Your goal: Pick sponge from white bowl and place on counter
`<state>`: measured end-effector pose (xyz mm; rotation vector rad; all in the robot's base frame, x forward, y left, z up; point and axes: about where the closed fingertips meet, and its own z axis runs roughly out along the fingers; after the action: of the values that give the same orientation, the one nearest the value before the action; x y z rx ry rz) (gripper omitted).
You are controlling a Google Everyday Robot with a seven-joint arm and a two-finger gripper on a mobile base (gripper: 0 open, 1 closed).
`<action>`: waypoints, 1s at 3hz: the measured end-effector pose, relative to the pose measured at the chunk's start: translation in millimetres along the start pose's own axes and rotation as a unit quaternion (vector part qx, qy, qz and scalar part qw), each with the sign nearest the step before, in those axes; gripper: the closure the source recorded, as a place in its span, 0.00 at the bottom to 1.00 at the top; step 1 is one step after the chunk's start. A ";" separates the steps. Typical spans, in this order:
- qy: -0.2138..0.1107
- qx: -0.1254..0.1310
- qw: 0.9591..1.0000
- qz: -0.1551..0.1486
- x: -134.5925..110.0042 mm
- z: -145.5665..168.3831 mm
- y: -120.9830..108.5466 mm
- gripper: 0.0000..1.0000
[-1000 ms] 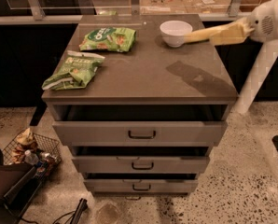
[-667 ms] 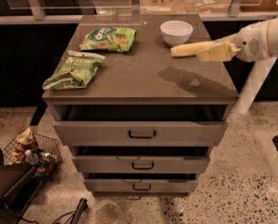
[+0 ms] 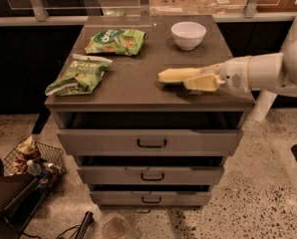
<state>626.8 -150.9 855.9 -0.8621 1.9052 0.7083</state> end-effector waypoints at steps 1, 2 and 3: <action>-0.009 0.001 1.000 0.014 19.8 29.2 -3.6 0.82; -0.009 0.001 1.000 0.014 19.5 31.7 -3.2 0.58; -0.009 -0.001 1.000 0.014 19.3 34.0 -1.9 0.35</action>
Offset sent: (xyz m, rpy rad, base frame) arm 0.0095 0.0133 -0.0284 0.0248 0.0090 -0.0152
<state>638.3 -131.8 823.7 -0.8296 1.9040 0.7324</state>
